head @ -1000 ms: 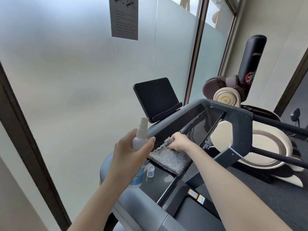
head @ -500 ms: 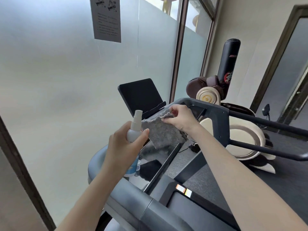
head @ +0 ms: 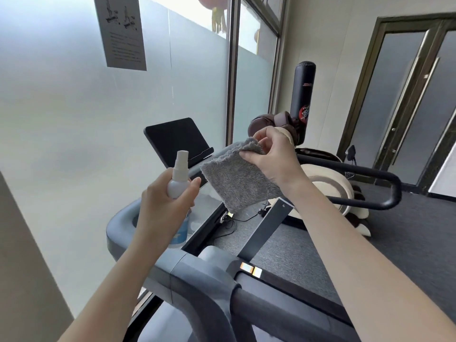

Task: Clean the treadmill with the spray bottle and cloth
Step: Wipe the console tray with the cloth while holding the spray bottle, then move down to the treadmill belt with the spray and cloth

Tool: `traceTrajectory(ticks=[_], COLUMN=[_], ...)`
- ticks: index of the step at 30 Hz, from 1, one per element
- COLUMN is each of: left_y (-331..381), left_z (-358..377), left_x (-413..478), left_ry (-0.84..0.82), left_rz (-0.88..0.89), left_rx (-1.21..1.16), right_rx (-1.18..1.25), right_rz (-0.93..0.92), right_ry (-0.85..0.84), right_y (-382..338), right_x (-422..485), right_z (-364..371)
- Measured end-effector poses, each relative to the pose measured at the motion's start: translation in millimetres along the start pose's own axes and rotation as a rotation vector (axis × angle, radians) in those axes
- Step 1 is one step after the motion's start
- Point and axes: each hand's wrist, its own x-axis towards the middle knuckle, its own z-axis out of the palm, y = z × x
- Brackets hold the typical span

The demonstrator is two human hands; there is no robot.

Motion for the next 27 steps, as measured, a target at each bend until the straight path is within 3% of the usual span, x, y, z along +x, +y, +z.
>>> traceTrajectory(ticks=[13,27], left_y=[80.1,17.4], left_z=[-17.0,-51.0], left_x=[-161.4,-300.9], left_ry=[0.129,0.077], left_rz=[-0.08,-0.298], left_rx=[0.034,0.106], right_rx=[0.054,0.083], right_rz=[-0.09,0.033], right_ry=[-0.054,-0.303], right_y=[-49.1,-20.6], right_x=[-141.8,-282.7], right_z=[-102.0,-85.3])
